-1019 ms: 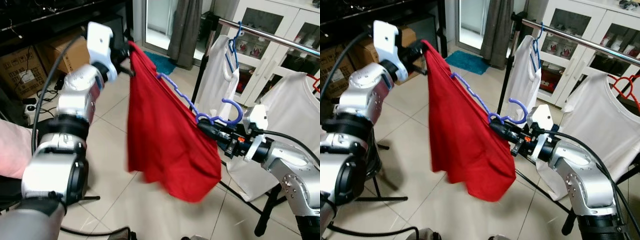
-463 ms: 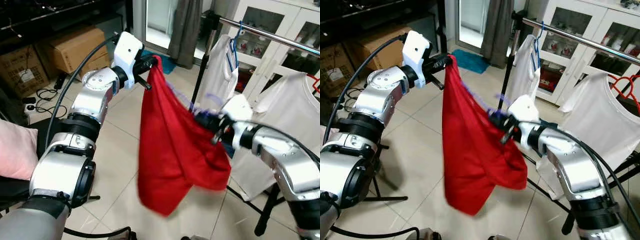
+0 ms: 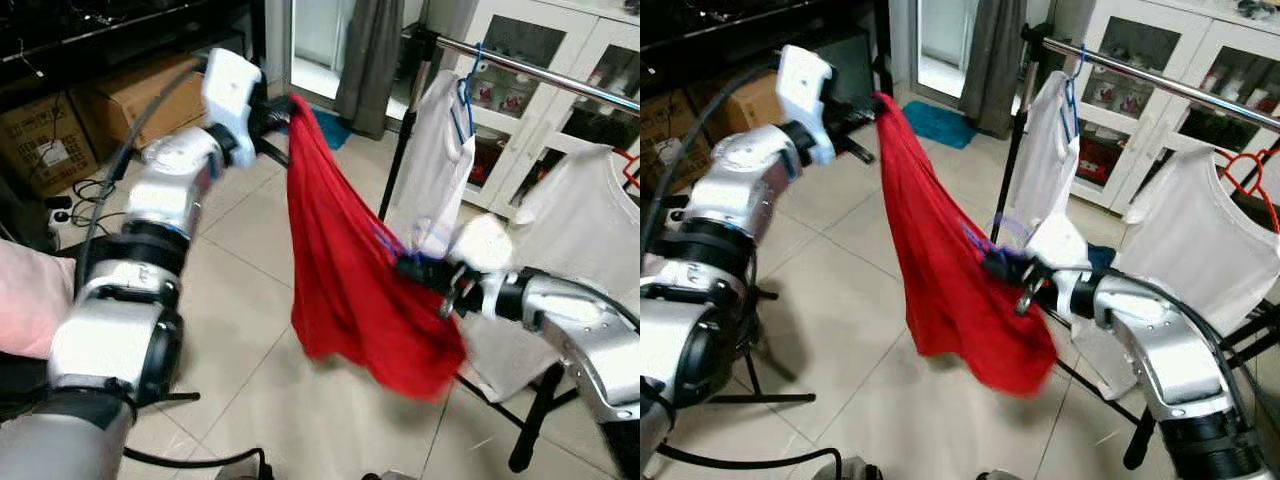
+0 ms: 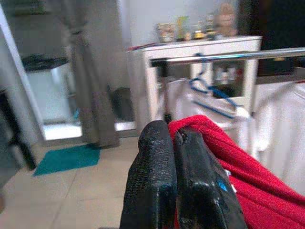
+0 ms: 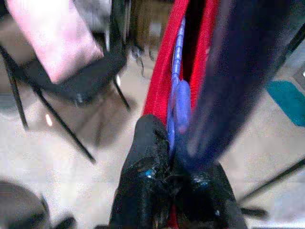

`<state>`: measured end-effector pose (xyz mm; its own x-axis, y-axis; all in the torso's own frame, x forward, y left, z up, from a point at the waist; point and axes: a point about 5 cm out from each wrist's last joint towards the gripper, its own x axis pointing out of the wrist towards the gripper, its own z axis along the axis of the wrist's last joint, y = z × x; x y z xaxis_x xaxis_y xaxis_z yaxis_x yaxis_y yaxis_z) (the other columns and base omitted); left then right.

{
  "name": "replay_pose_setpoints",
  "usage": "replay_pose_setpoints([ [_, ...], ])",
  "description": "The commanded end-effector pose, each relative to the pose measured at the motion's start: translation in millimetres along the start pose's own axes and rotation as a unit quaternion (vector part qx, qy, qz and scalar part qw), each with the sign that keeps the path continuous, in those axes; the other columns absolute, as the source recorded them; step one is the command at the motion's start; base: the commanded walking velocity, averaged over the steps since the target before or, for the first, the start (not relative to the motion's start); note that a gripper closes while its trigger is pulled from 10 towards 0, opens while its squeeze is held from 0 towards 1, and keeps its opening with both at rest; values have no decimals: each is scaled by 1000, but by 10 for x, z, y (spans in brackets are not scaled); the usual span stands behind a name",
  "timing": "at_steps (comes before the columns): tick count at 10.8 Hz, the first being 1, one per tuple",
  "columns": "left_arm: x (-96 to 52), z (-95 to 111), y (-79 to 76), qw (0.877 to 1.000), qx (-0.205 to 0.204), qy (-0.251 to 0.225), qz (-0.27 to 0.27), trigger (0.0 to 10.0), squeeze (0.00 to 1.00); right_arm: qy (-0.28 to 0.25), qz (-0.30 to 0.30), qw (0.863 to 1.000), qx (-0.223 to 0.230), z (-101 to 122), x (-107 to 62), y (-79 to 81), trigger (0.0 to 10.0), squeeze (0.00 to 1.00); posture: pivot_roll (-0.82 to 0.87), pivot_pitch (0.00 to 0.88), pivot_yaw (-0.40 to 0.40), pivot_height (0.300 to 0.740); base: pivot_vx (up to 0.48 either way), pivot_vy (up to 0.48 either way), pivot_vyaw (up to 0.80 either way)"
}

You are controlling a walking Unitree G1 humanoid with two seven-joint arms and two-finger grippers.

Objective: Hang hanger

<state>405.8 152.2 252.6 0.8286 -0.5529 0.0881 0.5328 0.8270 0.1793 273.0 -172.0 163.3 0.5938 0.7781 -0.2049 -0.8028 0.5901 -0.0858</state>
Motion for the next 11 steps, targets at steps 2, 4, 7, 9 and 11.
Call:
replay_pose_setpoints([
  [2, -101, 96, 284, 995, -14, -22, 92, 0, 0, -80, 14, 995, 59, 85, -202, -30, 0, 0, -78, 0, -8, 740, 0, 0, 0],
  [4, -118, 55, 291, 995, -43, -24, 88, 0, 0, -93, 11, 994, 64, 95, -215, -34, 0, 0, -78, 0, -6, 740, 0, 0, 0],
  [7, 38, -295, -198, 998, -61, 28, -12, 0, 0, -167, -110, 974, 103, 399, 45, -204, 0, 0, -81, 0, -2, 740, 0, 0, 0],
  [9, 216, -322, -878, 989, -78, 7, -124, 0, 0, -231, -207, 935, 174, 555, 282, -346, 0, 0, -79, 0, -3, 740, 0, 0, 0],
  [11, 221, -310, -1221, 982, -91, -6, -166, 0, 0, -171, -364, 896, 188, 336, 221, -658, 0, 0, -74, 0, -3, 740, 0, 0, 0],
])
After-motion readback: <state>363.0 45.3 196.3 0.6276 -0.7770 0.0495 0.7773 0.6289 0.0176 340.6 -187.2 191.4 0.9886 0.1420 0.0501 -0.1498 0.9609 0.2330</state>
